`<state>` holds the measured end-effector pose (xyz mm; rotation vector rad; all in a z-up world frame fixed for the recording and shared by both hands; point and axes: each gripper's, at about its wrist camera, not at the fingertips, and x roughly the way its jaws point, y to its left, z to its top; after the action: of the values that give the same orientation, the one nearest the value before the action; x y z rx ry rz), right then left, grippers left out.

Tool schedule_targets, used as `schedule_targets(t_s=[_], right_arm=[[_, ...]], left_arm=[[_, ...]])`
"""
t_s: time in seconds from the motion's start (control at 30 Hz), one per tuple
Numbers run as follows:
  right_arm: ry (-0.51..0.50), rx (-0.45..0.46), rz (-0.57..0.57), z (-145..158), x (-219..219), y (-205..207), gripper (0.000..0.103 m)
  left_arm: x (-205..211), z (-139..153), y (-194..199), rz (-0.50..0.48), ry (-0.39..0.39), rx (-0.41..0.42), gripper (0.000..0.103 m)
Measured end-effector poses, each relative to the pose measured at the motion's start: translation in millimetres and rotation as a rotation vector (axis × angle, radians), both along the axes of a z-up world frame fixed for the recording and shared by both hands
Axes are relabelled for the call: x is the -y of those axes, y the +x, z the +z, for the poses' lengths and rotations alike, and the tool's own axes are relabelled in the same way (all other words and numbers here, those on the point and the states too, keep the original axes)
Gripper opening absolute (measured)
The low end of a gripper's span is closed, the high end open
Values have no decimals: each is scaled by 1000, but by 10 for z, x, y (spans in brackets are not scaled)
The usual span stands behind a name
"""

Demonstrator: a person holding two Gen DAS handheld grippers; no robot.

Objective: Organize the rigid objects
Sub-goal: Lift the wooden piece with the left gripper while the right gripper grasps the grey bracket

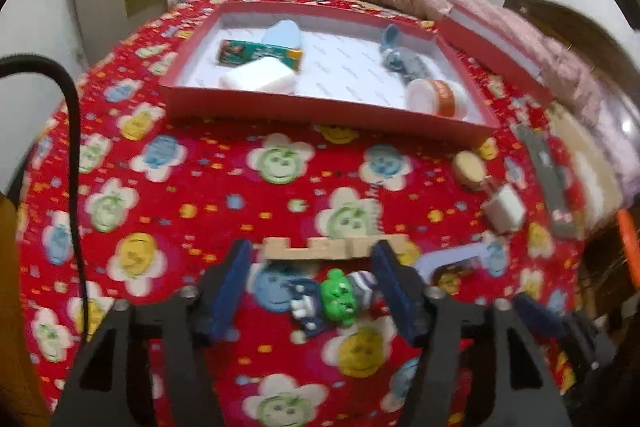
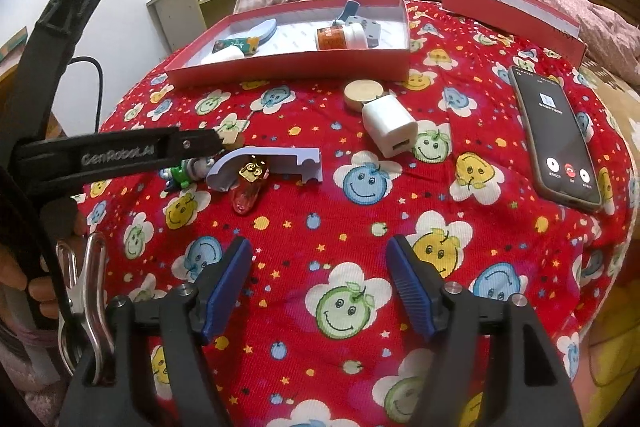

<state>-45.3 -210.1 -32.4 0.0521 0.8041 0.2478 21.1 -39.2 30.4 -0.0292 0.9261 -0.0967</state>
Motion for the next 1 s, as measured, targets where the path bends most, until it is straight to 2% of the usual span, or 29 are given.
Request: schedule_targets(t_s=[0.03,0.13,0.3,0.43,0.53,0.6,0.73,0.8,0.87,1.0], right_arm=[[0,0,0,0,-2,0,72],[-2,-4,-1,2,2,-1,72],[-2,-10,-1,10,-2,1,72],[1,-8,7,17,-15,-1,72],[1,-12,4,14,-21,3,72],[3,-12,4,15,-21,2,72],[-1,-13,2,20,-26,0,72],[-1,-12,2,21,-22,0,72],[1,-14,1,20,-17,1,72],[5,-15,1,20,-7,2,72]], left_arm=[[-19,0,6,12,35,-6,79],[-105,-16,38,32,75,-12,83],[-362,-65,146,101,122,-11,83],[-592,-75,122,118,40,-34,83],[-638,-54,23,80,-37,-52,85],[-625,-37,-29,64,-38,-46,88],[-587,-37,-24,80,-31,-24,89],[-552,-51,22,71,-65,-28,89],[-511,-65,76,79,-81,-28,94],[-445,-81,146,101,-68,4,96]])
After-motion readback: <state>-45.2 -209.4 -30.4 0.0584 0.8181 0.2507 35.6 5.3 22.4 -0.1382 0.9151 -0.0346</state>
